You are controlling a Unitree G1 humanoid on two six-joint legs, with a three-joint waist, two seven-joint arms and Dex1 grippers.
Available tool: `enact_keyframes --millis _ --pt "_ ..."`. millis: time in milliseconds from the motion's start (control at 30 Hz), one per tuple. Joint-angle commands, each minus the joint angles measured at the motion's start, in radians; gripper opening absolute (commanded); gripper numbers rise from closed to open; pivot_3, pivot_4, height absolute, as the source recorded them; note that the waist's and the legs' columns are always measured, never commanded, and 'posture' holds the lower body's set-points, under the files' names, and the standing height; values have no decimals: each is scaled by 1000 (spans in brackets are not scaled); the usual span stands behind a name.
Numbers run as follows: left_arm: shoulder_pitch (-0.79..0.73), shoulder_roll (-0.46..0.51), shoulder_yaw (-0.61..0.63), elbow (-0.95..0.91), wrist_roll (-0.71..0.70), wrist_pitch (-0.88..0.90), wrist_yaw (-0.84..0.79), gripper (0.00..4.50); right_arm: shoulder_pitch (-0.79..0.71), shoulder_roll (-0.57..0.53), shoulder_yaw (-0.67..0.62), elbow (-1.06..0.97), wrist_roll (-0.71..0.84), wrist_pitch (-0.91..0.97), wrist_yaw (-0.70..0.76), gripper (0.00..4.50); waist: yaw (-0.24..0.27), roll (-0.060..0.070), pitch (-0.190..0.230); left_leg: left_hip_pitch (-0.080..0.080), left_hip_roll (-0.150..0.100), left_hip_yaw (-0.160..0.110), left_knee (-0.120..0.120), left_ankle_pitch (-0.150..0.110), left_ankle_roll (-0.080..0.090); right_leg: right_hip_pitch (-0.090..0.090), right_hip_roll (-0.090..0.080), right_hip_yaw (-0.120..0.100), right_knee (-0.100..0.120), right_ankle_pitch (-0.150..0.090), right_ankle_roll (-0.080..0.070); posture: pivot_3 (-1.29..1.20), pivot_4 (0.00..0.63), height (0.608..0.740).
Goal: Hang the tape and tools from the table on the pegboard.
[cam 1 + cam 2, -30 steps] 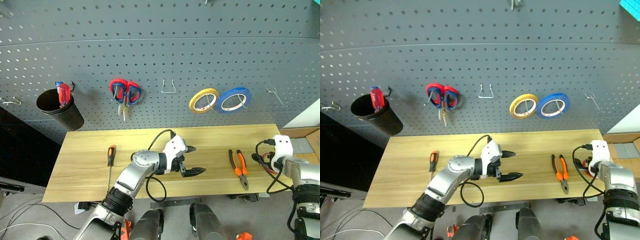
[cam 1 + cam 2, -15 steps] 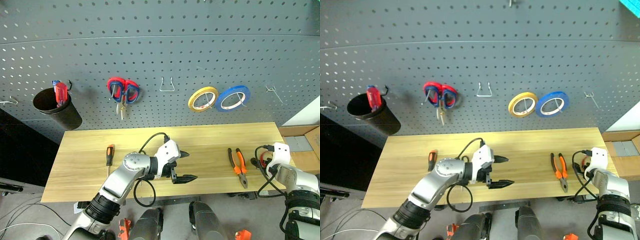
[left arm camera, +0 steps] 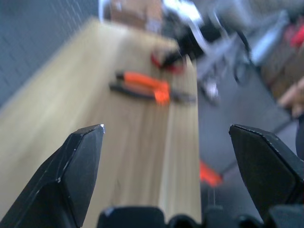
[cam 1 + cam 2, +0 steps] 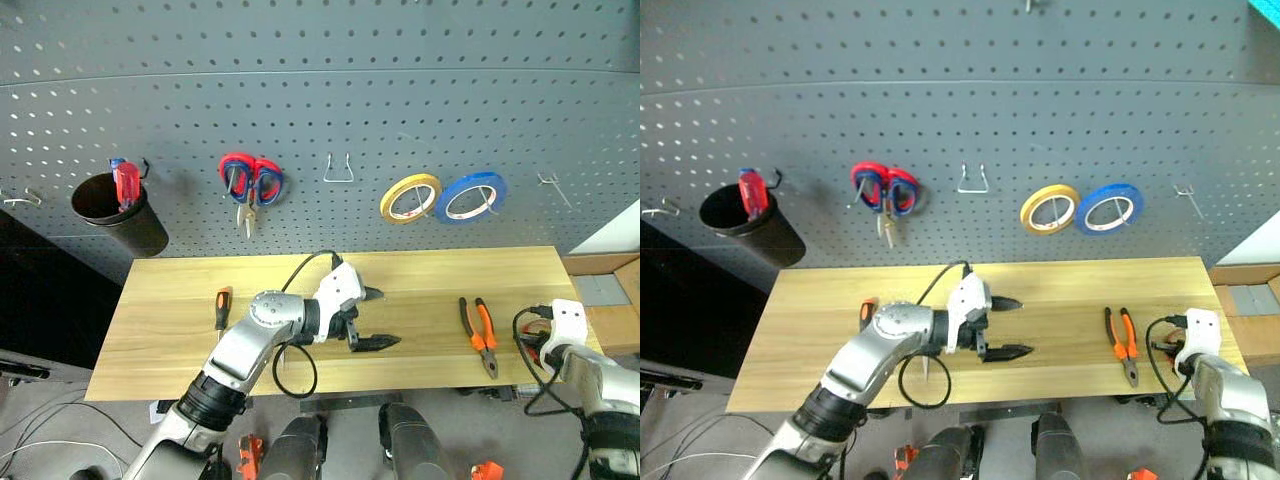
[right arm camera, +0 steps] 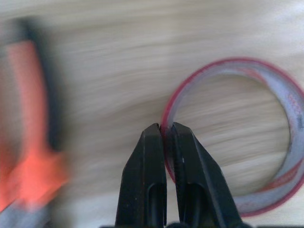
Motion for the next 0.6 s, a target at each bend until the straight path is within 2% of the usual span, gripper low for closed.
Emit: enact_keyframes --millis 33,133,267,333,433,600 --pt "-32 -48 95 52 -54 -100 22 4500 94 -12 -105 -313 126 40 55 30 -5 1 1 0 0 0 0 0 0 0 0 0 0 0 1 -258 286 740" --pt "-30 -84 125 87 -75 -149 25 4500 160 3 -182 -499 224 69 64 30 -20 0 1 0 1 1 1 0 0 0 0 0 0 1 2 -298 281 740" --pt "-15 -127 135 89 -83 -195 37 4500 231 54 -320 -780 371 10 52 30 -32 0 1 0 1 1 1 0 0 0 1 0 -1 1 3 -379 281 740" --pt "-15 -142 140 89 -84 -214 45 4500 230 62 -334 -857 395 -19 38 30 -42 0 2 0 1 2 1 0 0 0 1 0 -1 1 3 -399 280 740" --pt "-25 -158 142 102 -79 -236 54 4500 164 44 -288 -854 353 -60 -3 30 -59 0 2 0 2 4 2 0 0 0 1 0 -1 2 5 -418 275 740" --pt "-43 -164 141 130 -64 -263 63 4500 4 16 -189 -688 268 -104 -44 30 -86 0 2 0 2 11 8 -1 2 0 2 3 0 4 8 -397 259 740"
